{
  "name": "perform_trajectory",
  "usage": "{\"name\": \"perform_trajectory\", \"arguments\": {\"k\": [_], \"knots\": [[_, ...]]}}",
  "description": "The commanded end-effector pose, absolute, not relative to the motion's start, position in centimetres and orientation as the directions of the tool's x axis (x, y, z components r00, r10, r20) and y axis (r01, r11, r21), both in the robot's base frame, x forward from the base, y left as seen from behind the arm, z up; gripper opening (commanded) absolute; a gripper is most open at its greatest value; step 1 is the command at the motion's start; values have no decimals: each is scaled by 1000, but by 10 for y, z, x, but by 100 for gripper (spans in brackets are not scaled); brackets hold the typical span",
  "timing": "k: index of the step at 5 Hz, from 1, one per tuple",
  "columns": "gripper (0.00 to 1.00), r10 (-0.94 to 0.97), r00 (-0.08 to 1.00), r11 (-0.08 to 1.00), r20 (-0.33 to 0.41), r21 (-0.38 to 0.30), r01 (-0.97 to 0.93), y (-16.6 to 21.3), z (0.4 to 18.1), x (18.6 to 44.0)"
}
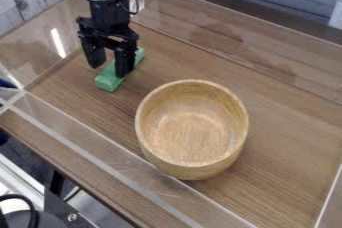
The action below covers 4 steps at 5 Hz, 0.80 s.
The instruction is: Put the green block in the brown bowl
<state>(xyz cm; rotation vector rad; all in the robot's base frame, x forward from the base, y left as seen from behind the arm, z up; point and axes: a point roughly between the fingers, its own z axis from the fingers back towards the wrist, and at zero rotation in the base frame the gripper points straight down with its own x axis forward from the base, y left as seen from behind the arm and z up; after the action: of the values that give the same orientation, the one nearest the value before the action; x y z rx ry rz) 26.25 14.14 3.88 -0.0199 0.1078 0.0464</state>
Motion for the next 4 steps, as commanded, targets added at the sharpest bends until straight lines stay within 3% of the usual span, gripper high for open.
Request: {"name": "perform_trajectory", "arguments": {"k": [1, 4], "knots": [[100, 43, 998, 999, -49, 14, -43, 148, 52, 277], [100, 52, 998, 999, -44, 11, -52, 146, 50, 280]]}}
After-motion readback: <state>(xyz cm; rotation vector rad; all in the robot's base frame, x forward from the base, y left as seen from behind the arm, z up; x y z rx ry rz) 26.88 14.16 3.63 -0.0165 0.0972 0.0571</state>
